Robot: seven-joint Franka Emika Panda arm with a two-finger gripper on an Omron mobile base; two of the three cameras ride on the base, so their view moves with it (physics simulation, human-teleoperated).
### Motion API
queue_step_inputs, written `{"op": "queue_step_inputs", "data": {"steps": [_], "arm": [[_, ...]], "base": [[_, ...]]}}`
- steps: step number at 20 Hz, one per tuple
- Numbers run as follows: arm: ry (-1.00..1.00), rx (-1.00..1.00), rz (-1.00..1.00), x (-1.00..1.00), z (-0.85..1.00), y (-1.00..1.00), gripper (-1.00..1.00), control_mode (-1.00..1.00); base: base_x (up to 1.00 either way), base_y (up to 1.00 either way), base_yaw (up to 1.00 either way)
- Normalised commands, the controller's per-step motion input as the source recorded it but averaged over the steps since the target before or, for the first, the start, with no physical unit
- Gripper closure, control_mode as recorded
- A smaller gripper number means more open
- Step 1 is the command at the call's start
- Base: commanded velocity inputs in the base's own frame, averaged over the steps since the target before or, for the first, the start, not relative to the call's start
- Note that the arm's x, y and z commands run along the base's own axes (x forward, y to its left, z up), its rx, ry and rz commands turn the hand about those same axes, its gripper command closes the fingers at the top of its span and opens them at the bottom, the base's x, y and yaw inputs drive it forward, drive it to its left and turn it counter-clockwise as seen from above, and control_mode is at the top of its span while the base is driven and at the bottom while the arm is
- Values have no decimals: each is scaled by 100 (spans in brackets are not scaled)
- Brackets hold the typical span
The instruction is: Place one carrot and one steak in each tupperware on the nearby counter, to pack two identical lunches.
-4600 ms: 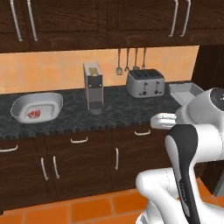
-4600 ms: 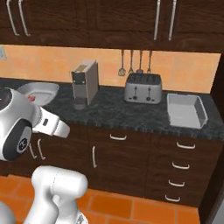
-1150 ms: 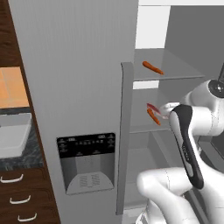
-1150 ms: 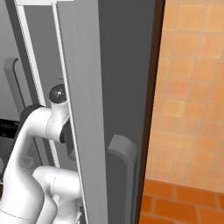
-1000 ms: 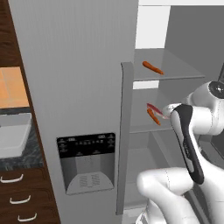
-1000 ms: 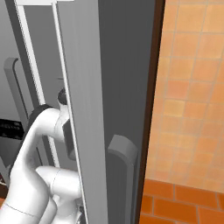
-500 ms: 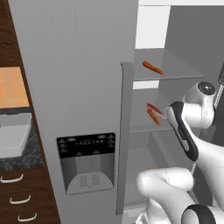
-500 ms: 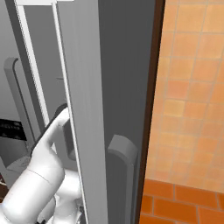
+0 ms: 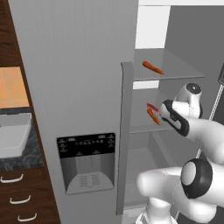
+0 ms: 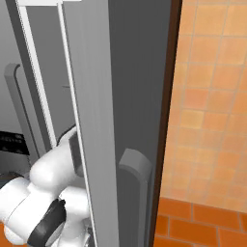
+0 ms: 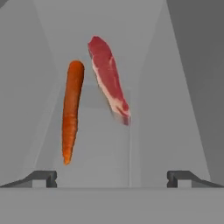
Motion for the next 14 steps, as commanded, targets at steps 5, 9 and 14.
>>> {"op": "queue_step_inputs", "data": {"steps": [5, 9, 14], "arm": [[7, 0, 9, 74, -42, -12, -100, -100], [6, 0, 9, 72, -29, -13, -100, -100], [5, 1, 9, 57, -26, -18, -100, -100]], "base": [[0, 0, 0], [0, 0, 0], [0, 0, 0]]}}
